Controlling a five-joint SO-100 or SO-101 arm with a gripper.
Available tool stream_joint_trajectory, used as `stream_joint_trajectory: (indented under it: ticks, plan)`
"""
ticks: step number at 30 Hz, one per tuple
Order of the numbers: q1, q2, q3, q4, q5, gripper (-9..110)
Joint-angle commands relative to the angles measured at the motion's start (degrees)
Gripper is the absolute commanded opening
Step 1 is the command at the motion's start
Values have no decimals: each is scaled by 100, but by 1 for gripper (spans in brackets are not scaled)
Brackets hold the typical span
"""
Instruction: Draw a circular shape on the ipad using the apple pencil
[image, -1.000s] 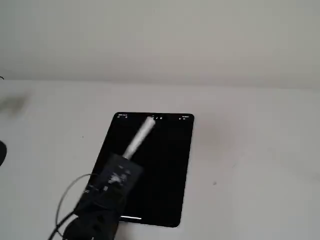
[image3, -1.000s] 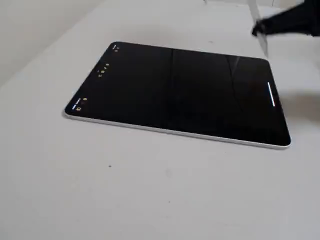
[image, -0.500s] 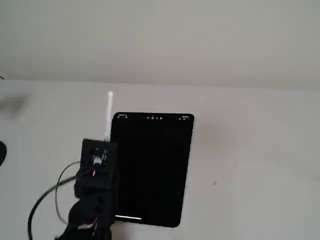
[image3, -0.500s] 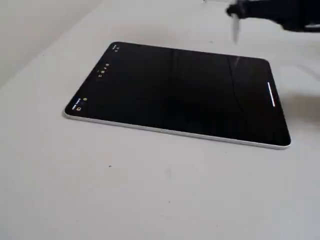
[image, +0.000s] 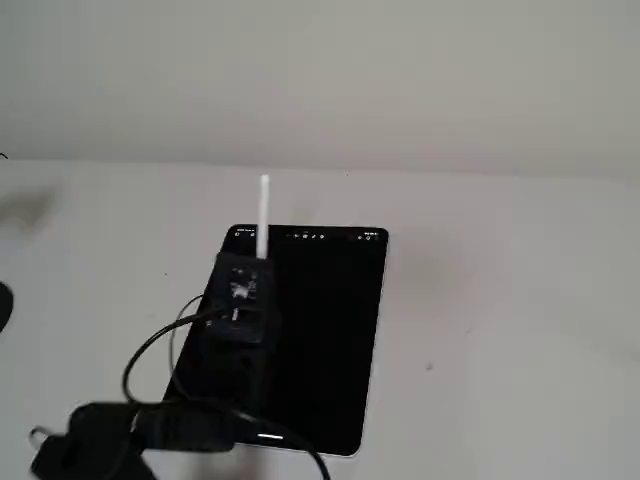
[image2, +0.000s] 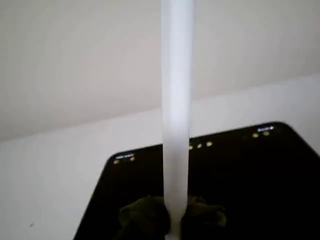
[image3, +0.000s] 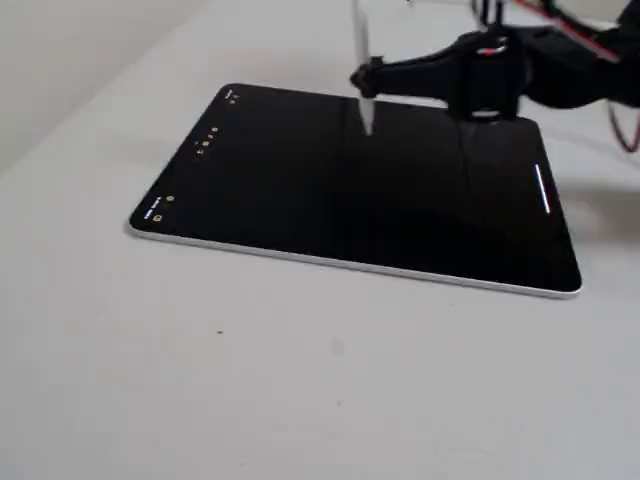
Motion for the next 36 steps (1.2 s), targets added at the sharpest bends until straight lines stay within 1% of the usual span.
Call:
stream_joint_trajectory:
  ticks: [1,7,11,21,36]
  plan:
    - [149,-431,-782,-431,-158,0]
    - [149,-1283,-1301,-800,-448,0]
    - [149,-1608,-1512,-817,-519,0]
    - [141,-1978,-1731,-817,-598,0]
    - [-220,-2259,-1556,-1116,-686,0]
